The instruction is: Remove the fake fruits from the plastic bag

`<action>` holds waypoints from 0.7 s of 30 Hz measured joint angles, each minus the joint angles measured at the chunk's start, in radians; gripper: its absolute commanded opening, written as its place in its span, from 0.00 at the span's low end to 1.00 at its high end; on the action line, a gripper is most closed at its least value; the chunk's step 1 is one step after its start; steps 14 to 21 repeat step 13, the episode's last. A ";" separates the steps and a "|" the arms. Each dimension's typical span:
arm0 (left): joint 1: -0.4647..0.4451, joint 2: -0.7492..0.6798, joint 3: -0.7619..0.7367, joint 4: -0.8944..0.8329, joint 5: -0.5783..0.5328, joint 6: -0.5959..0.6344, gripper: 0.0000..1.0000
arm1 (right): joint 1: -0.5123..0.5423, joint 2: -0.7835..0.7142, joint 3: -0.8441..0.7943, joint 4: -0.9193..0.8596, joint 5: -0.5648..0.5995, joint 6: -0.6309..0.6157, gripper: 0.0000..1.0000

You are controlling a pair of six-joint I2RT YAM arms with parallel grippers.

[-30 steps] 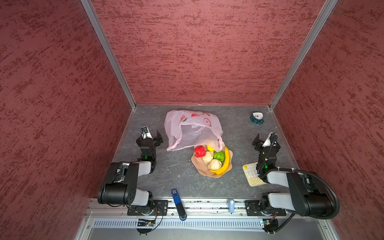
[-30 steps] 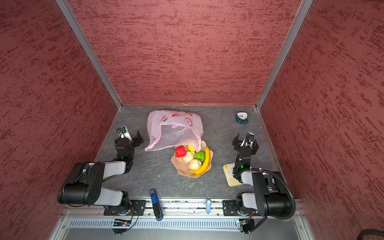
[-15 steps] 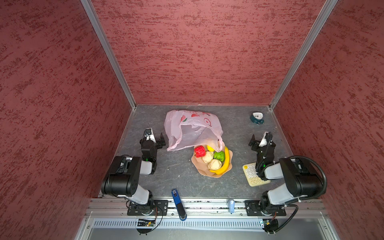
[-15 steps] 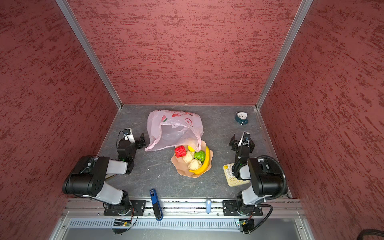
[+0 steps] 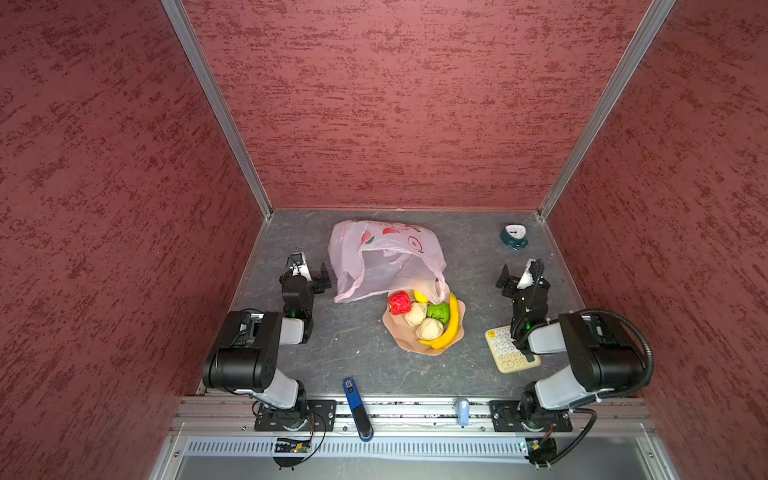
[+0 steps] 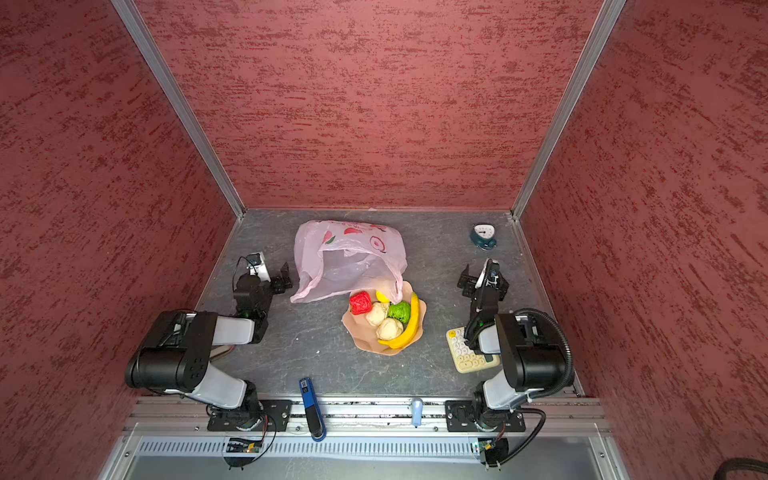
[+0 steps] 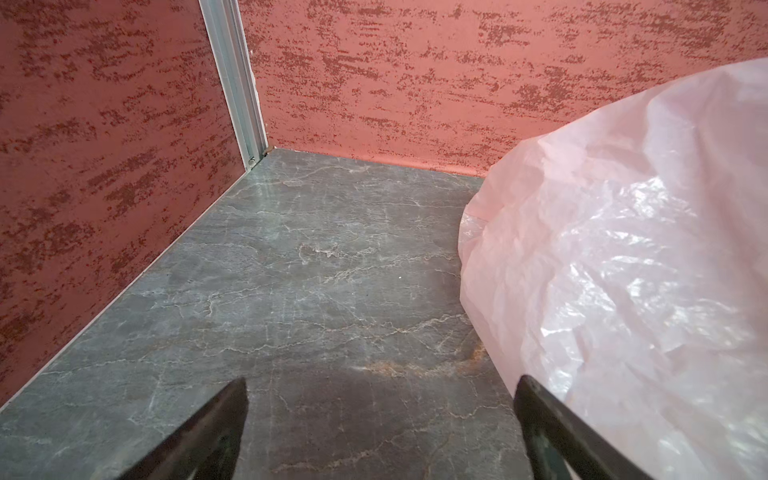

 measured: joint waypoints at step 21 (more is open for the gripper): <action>0.000 0.000 0.000 -0.001 0.000 0.000 0.99 | -0.002 0.000 0.000 -0.002 -0.006 0.000 0.99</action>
